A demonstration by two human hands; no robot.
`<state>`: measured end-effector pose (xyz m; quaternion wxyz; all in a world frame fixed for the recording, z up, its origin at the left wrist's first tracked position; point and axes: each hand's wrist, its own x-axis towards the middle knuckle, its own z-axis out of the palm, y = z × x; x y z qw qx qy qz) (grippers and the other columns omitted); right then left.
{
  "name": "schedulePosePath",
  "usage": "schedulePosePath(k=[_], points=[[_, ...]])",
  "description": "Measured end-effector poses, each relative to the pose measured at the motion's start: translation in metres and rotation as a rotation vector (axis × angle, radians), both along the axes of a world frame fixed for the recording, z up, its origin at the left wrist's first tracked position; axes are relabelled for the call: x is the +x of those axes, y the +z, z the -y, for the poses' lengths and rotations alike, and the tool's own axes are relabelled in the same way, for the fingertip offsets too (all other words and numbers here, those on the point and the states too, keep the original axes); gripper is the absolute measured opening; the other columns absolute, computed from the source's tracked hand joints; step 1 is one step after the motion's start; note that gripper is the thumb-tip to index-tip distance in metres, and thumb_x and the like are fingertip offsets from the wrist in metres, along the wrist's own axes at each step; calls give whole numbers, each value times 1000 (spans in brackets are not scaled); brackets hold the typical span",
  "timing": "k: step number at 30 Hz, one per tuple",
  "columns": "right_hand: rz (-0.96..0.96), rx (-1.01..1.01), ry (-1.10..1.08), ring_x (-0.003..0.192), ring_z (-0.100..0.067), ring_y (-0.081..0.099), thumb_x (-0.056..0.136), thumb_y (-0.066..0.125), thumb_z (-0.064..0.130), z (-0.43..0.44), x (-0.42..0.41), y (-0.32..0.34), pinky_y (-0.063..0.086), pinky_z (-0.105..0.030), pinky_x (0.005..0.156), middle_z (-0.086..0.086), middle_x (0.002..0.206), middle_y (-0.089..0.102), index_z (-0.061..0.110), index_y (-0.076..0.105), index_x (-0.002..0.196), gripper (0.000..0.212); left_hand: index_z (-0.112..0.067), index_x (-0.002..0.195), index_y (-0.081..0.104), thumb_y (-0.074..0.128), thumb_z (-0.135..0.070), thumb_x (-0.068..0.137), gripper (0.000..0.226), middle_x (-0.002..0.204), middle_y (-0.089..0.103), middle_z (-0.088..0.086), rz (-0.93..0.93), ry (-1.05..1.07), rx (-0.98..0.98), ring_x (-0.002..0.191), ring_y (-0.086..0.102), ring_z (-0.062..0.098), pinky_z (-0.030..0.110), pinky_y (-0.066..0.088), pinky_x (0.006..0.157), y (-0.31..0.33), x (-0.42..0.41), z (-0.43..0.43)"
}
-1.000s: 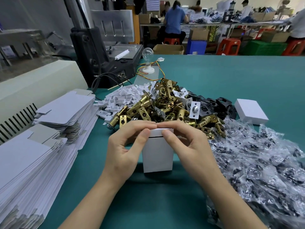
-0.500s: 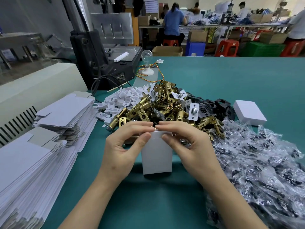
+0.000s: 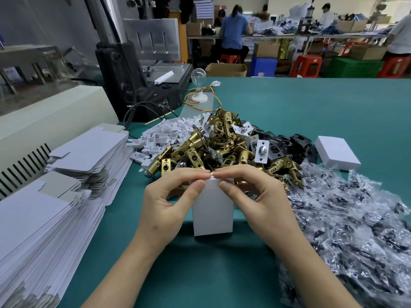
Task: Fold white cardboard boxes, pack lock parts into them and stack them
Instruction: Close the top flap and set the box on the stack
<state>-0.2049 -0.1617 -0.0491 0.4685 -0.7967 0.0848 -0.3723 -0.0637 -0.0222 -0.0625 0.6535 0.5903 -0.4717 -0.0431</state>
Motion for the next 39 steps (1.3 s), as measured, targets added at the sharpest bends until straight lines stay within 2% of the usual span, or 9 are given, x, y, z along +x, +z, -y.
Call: schedulePosePath(k=[8, 17, 22, 32, 36, 39], points=[[-24, 2, -7, 110, -13, 68, 97, 68, 16, 0, 0, 1, 58, -30, 83, 15, 110, 73, 30, 76, 110, 21, -27, 110, 80, 66, -33, 99, 18, 113, 79, -3, -5, 14, 11, 111, 73, 25, 27, 57, 87, -1, 0, 0], [-24, 8, -18, 109, -14, 68, 95, 66, 21, -2, 0, 2, 58, -30, 81, 16, 109, 73, 30, 76, 109, 19, -22, 110, 79, 62, -32, 100, 23, 109, 78, 4, -38, 40, 57, 102, 73, 30, 44, 60, 81, -4, 0, -3], [-28, 9, -21, 109, -15, 68, 95, 67, 20, -2, 0, 2, 58, -32, 82, 15, 109, 73, 29, 76, 108, 18, -26, 110, 79, 61, -30, 101, 20, 110, 79, 2, -15, 25, 36, 106, 73, 30, 45, 61, 84, -2, -1, -2], [-35, 17, -9, 109, -15, 68, 97, 61, 20, -2, -1, 2, 58, -35, 83, 15, 110, 73, 30, 76, 109, 21, -26, 111, 79, 63, -33, 101, 20, 112, 79, -2, -15, 17, 14, 108, 73, 27, 34, 60, 85, -4, 0, -1], [-11, -58, -21, 112, -9, 68, 95, 70, 15, 0, 0, 2, 58, -33, 86, 16, 112, 73, 27, 76, 111, 21, -23, 113, 78, 64, -43, 102, 27, 116, 78, -7, 48, 10, -15, 113, 73, 21, 27, 56, 90, -3, 2, -1], [2, -103, -35, 115, -7, 67, 90, 77, 15, 2, 0, 0, 58, -33, 87, 13, 116, 73, 23, 78, 109, 21, -22, 116, 76, 64, -44, 102, 28, 119, 78, -9, 85, -2, -17, 116, 72, 17, 27, 55, 96, -3, 5, -2]])
